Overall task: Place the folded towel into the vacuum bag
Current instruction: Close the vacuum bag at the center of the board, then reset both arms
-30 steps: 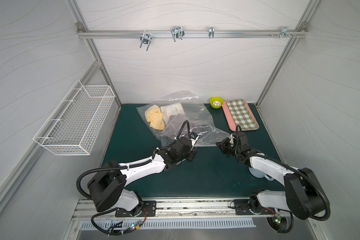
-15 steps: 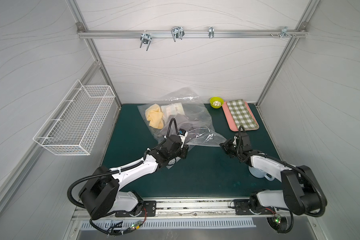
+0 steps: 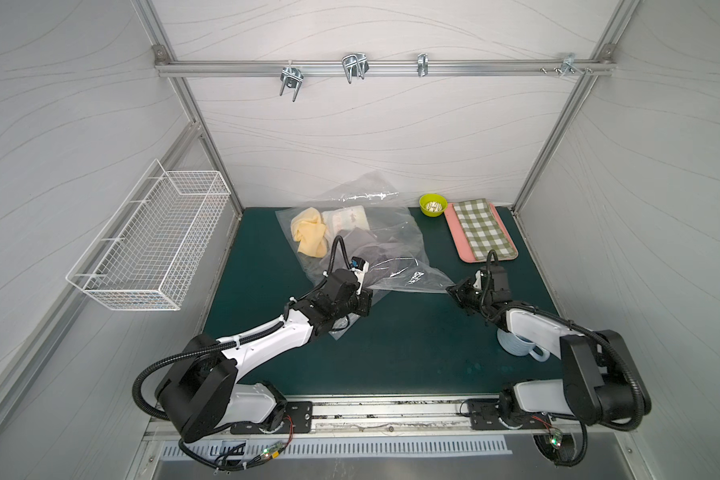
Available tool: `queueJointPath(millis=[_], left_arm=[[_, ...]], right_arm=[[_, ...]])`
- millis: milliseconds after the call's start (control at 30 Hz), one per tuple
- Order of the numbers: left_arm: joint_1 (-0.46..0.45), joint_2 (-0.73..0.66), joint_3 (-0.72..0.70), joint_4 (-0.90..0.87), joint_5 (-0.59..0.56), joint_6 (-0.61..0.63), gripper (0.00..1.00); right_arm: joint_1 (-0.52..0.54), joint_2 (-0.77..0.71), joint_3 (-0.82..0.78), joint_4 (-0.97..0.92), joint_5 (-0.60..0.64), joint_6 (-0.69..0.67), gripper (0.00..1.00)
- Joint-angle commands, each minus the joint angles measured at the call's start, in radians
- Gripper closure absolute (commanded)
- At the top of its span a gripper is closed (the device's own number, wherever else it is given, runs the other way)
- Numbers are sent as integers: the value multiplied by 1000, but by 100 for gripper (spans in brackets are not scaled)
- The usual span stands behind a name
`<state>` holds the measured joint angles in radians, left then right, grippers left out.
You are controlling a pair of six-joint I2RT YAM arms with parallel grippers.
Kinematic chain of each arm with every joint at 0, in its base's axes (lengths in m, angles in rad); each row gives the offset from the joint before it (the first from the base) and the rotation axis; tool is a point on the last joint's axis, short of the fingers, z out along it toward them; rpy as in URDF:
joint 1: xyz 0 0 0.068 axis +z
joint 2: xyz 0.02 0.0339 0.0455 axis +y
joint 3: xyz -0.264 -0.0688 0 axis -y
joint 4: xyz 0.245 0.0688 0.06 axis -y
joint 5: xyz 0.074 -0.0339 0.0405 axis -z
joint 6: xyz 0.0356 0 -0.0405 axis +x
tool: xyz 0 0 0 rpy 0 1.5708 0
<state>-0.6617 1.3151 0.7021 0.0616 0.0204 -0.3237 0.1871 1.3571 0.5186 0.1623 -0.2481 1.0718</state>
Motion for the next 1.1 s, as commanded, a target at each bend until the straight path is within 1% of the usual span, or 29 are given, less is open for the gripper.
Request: queueJointPath(millis=[0,167,200,233,267,300,333,367,400,467,600,700,767,833,933,967,1033,1067], left_arm=[[81,-63,4,3,-183,-61,100],[85,-52,14,4,-154,-42,100],[85,-48,18,2,-144,-39,100],[84,-42,25,-1,-135,-35,91],[84,-42,33,-9,-126,-35,66],[84,-41,39,-12,-116,-33,45],[86,-42,45,-14,-99,-25,20],[84,-46,54,-22,-85,-20,0],[84,-53,64,-42,-77,-20,0],[84,-73,89,-78,-47,-12,0],[85,-133,141,-205,42,17,0],[93,-206,168,-319,54,9,0],[114,-252,176,-361,70,15,0],[154,-283,186,-400,55,13,0],[266,-274,209,-446,-10,12,0],[319,-252,216,-457,-41,6,0],[419,-197,218,-457,-106,4,0],[458,-164,216,-451,-192,4,0]], right_arm=[[-102,35,-24,-95,311,-48,100],[-107,15,0,-81,273,-117,100],[-106,7,8,-82,261,-129,95],[-107,-3,20,-82,249,-143,76],[-106,-14,32,-86,243,-157,64],[-105,-26,42,-94,242,-170,57],[-104,-44,53,-107,247,-184,50],[-104,-66,65,-115,250,-201,44],[-104,-85,74,-126,258,-218,36],[-105,-135,98,-160,286,-265,30],[-104,-231,140,-221,357,-406,25],[-104,-290,159,-252,453,-552,23],[-104,-309,148,-240,527,-628,21],[-104,-310,118,-209,594,-674,20],[-103,-285,44,-133,670,-713,19],[-95,-274,-1,-65,693,-742,17],[-74,-237,-89,95,752,-789,8],[-66,-208,-125,169,789,-797,2]])
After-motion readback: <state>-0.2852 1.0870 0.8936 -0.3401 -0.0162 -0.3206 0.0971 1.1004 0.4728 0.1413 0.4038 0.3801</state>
